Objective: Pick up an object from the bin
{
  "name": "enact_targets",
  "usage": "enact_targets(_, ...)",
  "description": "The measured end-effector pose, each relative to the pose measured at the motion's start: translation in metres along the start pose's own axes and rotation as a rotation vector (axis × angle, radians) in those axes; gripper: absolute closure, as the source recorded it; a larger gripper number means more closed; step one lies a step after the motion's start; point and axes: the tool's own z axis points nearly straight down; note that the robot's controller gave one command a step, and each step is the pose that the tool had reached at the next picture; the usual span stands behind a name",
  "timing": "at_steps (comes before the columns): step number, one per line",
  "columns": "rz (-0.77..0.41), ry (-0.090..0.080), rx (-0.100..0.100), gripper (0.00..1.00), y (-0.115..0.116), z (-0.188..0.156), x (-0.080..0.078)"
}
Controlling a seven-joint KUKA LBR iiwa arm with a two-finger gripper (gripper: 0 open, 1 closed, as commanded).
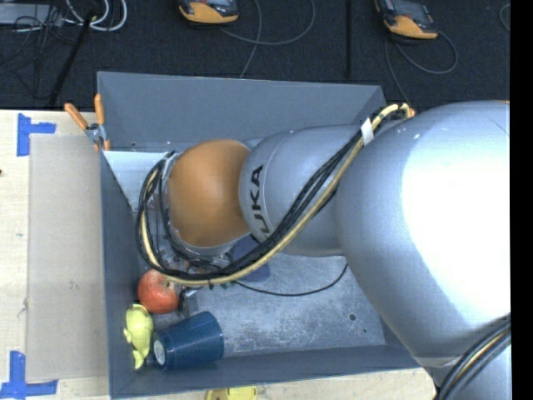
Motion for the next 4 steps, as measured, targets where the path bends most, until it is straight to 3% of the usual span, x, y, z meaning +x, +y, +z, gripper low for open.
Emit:
enact_targets(1,0.001,0.0,0.0,1.0,0.0,0.0,0.0)
enact_targets(2,-0.038,0.0,-0.001,1.0,-0.025,-0.09,0.009)
enact_targets(3,-0.037,0.0,-0.001,1.0,-0.025,-0.09,0.009)
enact_targets(4,-0.051,0.007,-0.002,1.0,-0.035,-0.132,0.012)
